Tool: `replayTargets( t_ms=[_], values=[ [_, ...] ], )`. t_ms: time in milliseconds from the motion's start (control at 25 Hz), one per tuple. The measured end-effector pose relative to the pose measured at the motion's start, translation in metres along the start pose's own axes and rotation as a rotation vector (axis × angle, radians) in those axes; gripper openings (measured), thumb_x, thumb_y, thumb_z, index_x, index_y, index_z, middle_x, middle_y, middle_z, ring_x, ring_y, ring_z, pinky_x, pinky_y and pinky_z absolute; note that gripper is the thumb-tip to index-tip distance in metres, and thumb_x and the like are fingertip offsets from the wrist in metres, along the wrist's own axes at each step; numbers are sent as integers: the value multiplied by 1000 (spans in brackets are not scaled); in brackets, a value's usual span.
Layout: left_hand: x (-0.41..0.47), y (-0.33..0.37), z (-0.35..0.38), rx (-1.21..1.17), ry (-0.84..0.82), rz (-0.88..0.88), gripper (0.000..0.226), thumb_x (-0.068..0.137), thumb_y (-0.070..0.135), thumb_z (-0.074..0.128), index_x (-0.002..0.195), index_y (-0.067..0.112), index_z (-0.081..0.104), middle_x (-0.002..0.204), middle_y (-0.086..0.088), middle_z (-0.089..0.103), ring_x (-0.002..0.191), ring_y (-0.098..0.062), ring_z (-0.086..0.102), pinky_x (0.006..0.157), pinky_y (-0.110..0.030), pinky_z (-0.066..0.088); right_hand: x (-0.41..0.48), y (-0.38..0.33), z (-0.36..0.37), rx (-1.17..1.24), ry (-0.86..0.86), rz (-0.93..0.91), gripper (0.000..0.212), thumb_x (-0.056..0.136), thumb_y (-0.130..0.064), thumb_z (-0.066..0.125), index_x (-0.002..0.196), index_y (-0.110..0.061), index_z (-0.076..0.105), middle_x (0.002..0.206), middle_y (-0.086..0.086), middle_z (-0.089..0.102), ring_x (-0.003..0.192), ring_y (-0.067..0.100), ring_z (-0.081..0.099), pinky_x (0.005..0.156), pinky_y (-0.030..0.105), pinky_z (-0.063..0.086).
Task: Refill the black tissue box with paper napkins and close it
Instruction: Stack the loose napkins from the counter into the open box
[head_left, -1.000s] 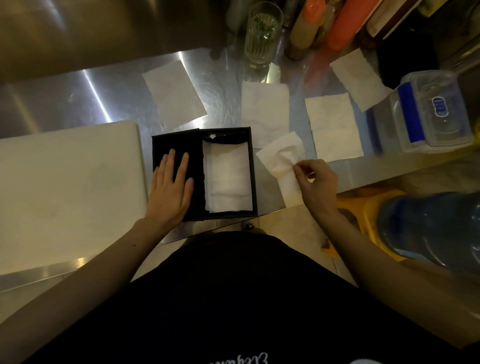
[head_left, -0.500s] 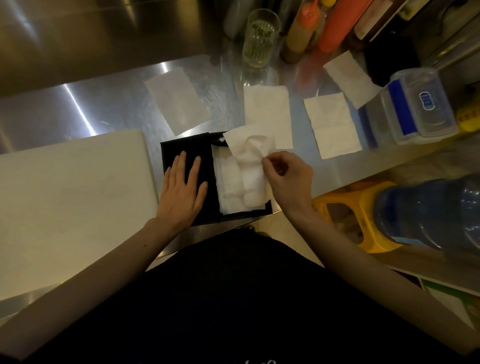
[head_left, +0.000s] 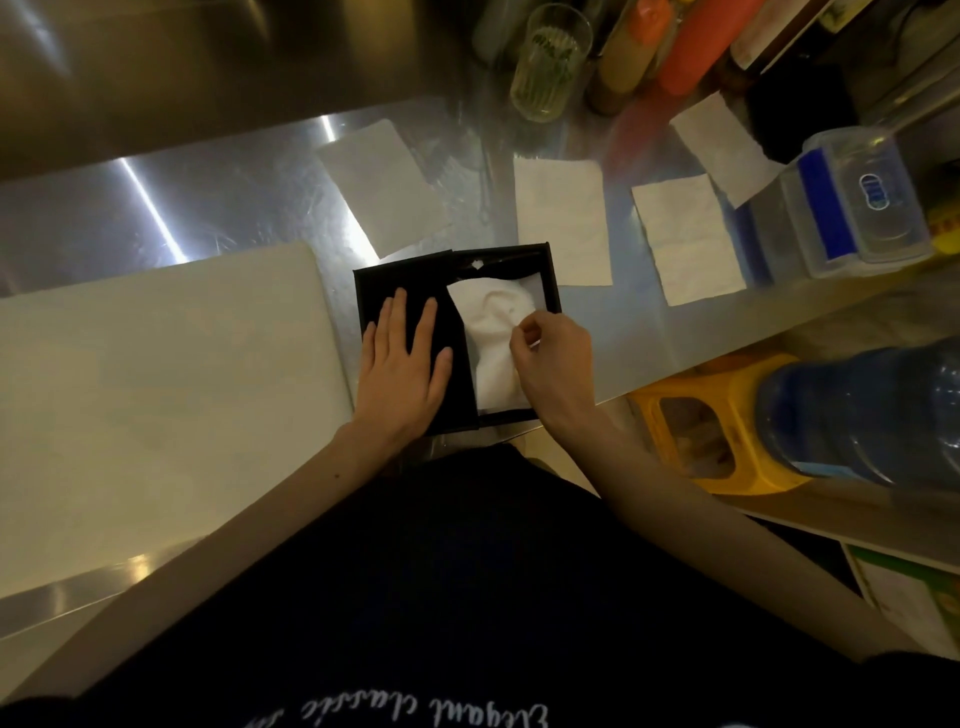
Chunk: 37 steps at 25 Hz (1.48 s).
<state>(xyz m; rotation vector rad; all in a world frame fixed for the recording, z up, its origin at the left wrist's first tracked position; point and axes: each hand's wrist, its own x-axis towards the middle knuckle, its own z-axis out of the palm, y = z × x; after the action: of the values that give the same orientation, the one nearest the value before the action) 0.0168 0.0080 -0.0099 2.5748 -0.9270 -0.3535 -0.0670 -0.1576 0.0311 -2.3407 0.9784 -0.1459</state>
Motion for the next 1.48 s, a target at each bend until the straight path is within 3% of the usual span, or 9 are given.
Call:
replayTargets(
  t_ms=[200, 320, 440, 600, 760, 960, 1240, 1480],
  values=[
    [-1, -1, 0, -10, 6, 6, 59, 100, 43, 25, 153, 17, 19, 159, -19, 13, 147, -33, 10, 119, -49, 11, 0, 4, 7, -92, -47, -13, 18, 91, -20, 59, 91, -3, 66, 89, 10, 65, 77, 22, 61, 75, 42, 54],
    [-1, -1, 1, -12, 11, 2, 59, 100, 44, 26, 153, 17, 19, 159, -18, 13, 148, -33, 10, 119, -49, 11, -3, 6, 9, -96, -54, -123, 21, 92, -22, 59, 107, -8, 63, 104, 9, 61, 84, 22, 61, 75, 39, 55],
    [-1, 0, 2, -8, 17, 4, 59, 100, 44, 25, 153, 17, 20, 159, -19, 13, 147, -33, 11, 119, -49, 12, 0, 6, 12, -240, -65, -335, 33, 95, -22, 54, 126, -11, 56, 126, 13, 56, 110, 26, 57, 86, 38, 54],
    [-1, -1, 2, -9, 26, 14, 59, 100, 43, 27, 152, 15, 22, 159, -20, 15, 147, -34, 13, 118, -50, 14, 11, 9, 22, -456, -320, -426, 53, 101, -35, 36, 149, -13, 26, 156, 21, 25, 144, 35, 24, 114, 46, 29],
    [0, -2, 3, -2, 15, 21, 59, 101, 42, 28, 153, 16, 20, 159, -20, 13, 147, -34, 11, 118, -49, 13, 15, 15, 29, -601, -508, -365, 65, 100, -50, 26, 154, -23, 1, 161, 19, -3, 148, 39, -2, 118, 51, 11],
    [-1, -3, 3, 3, 12, 16, 59, 101, 41, 29, 153, 16, 19, 159, -20, 13, 147, -34, 10, 118, -49, 12, 18, 17, 34, -696, -598, -350, 71, 98, -58, 20, 152, -27, -13, 159, 19, -17, 144, 43, -16, 118, 55, 0],
    [0, -3, 4, 14, -6, 14, 59, 101, 42, 26, 154, 17, 16, 160, -18, 10, 148, -32, 8, 119, -50, 12, 20, 15, 30, -626, -621, -335, 70, 99, -55, 25, 153, -26, -8, 160, 18, -15, 145, 42, -15, 118, 55, 5],
    [-1, -4, 5, 18, -8, 17, 60, 101, 43, 23, 154, 17, 14, 160, -19, 10, 148, -32, 8, 118, -49, 9, 16, 9, 16, -562, -441, -386, 65, 100, -42, 39, 153, -14, 15, 160, 22, 6, 146, 43, 5, 117, 51, 18]
  ],
)
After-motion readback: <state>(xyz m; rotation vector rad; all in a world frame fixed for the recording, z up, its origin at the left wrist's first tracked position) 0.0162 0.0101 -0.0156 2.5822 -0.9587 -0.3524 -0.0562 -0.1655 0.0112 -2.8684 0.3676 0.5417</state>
